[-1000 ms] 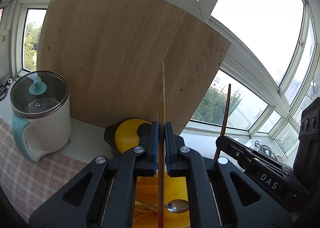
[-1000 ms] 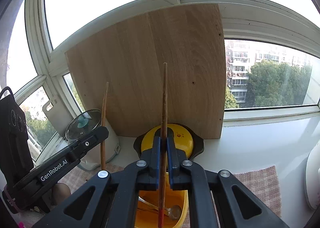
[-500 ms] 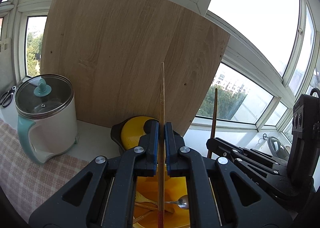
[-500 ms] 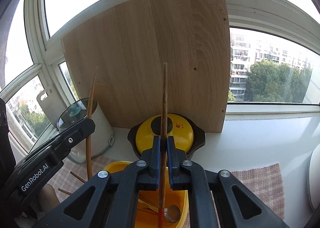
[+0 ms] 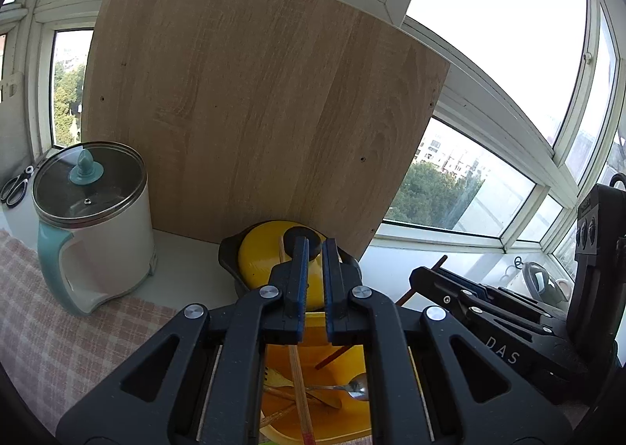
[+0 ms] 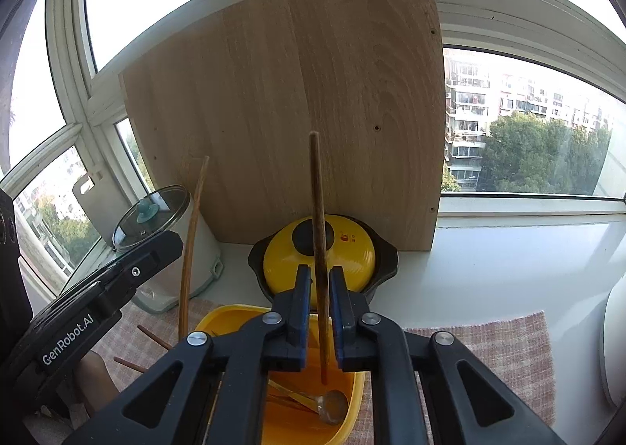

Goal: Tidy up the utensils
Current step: 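Open the right tool to drop its chopstick while the left tool lowers and releases its chopstick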

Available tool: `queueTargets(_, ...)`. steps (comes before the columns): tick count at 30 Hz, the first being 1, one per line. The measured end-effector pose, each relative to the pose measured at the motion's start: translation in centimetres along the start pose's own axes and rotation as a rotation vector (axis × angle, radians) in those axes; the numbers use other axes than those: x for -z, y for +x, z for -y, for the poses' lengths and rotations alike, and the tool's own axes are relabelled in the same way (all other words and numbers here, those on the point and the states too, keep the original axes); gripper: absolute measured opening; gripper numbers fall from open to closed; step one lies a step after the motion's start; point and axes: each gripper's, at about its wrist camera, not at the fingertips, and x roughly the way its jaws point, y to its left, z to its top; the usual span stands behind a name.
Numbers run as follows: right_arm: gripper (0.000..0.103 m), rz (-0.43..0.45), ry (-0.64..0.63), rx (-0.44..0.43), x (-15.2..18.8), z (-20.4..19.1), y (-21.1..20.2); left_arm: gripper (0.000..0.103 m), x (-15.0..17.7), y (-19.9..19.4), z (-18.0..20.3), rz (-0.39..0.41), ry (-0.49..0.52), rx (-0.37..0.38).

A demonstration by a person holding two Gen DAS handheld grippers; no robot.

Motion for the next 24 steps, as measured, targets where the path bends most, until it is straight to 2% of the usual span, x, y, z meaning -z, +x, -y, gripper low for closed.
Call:
queueTargets(4, 0.027, 0.001, 0.018, -0.001, 0.2, 0.3, -0.5, 0.004, 0.1, -0.4, -0.1, -0.003, -0.003, -0.004)
queueTargets(11, 0.033, 0.010, 0.011, 0.015, 0.4, 0.2, -1.8, 0.004, 0.3, -1.2, -0.1, -0.011, 0.003, -0.004)
queueTargets(14, 0.042, 0.022, 0.013, 0.018, 0.6, 0.2, -2.4, 0.004, 0.3, -1.7, 0.0, -0.008, 0.005, -0.003)
queueTargets(18, 0.043, 0.030, 0.006, 0.021, 0.7, 0.0, -3.3, 0.004, 0.4, -2.7, 0.2, -0.001, 0.008, -0.004)
queueTargets(20, 0.049, 0.033, 0.003, 0.021, 0.9, -0.1, -3.8, 0.004, 0.4, -3.1, 0.3, 0.003, 0.011, -0.005)
queueTargets(24, 0.053, 0.048, -0.001, 0.018, 1.3, -0.1, -4.9, 0.004, 0.5, -4.3, 0.6, 0.010, 0.021, -0.007)
